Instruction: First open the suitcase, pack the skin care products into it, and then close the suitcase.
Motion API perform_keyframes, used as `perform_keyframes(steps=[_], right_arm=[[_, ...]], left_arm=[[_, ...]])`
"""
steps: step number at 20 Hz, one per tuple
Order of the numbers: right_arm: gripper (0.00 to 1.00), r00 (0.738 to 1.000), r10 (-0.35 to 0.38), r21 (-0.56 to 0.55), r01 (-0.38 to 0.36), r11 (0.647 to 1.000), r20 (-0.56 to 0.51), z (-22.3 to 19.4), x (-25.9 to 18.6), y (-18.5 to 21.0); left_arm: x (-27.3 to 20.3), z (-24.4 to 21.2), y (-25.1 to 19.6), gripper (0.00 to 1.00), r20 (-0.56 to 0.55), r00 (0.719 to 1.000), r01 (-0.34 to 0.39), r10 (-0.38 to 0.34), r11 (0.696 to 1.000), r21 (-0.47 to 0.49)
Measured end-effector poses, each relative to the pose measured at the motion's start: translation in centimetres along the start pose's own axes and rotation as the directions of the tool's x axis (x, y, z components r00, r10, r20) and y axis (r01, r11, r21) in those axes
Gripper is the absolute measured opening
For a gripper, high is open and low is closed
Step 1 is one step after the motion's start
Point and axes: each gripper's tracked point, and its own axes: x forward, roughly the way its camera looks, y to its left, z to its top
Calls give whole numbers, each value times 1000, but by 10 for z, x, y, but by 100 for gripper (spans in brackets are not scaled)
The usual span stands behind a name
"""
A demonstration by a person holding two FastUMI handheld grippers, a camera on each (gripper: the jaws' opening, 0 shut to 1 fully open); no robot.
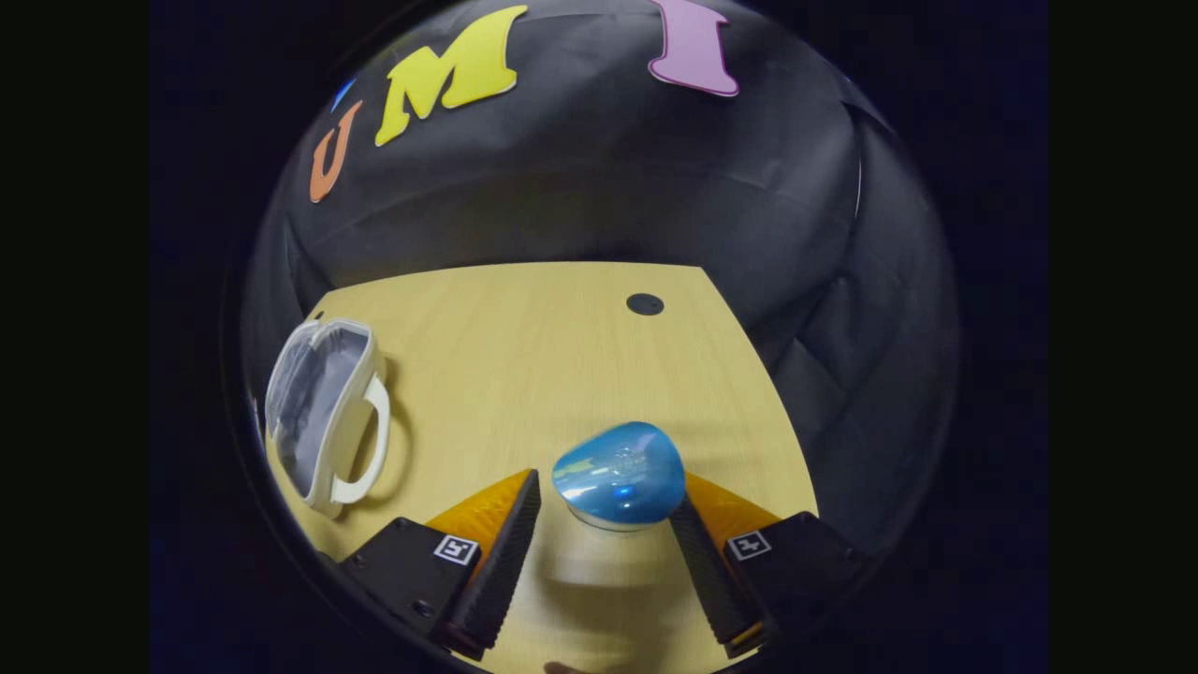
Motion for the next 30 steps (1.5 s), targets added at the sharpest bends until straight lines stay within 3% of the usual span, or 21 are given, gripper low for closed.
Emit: perform_keyframes(steps=[3, 4, 6, 9, 15, 18, 23, 30], right_arm=[[64, 998, -66, -27, 66, 997, -19, -7, 5, 0], [66, 997, -73, -14, 73, 997, -12, -6, 2, -1], [45, 997, -78, 0, 78, 997, -15, -8, 2, 3], [37, 996, -88, -21, 88, 996, -22, -12, -8, 10], [39, 998, -58, -27, 58, 998, -12, -16, -53, 48], [39, 1000, 1, -25, -1, 1000, -7, -10, -79, 84], [39, 993, 119, 70, -117, 991, -25, 5, -108, 149], [39, 987, 152, -20, -153, 988, -61, 3, -115, 186]], left_arm=[[-6, -6, 27, 34, 4, 1000, -17, 17, 1000, -25], [-6, -7, 33, 34, 4, 1000, -15, 15, 999, -30], [-7, -11, 54, 34, -5, 1000, -9, 9, 999, -41], [3, -14, 71, 34, -19, 1000, 4, -5, 999, -39], [60, -42, 99, 34, -97, 995, 19, -22, 999, -31], [96, -64, 106, 34, -173, 984, 29, -40, 997, -68], [137, -98, 100, 34, -302, 950, 57, -83, 994, -95], [166, -131, 85, 34, -473, 876, 58, -98, 993, -100]])
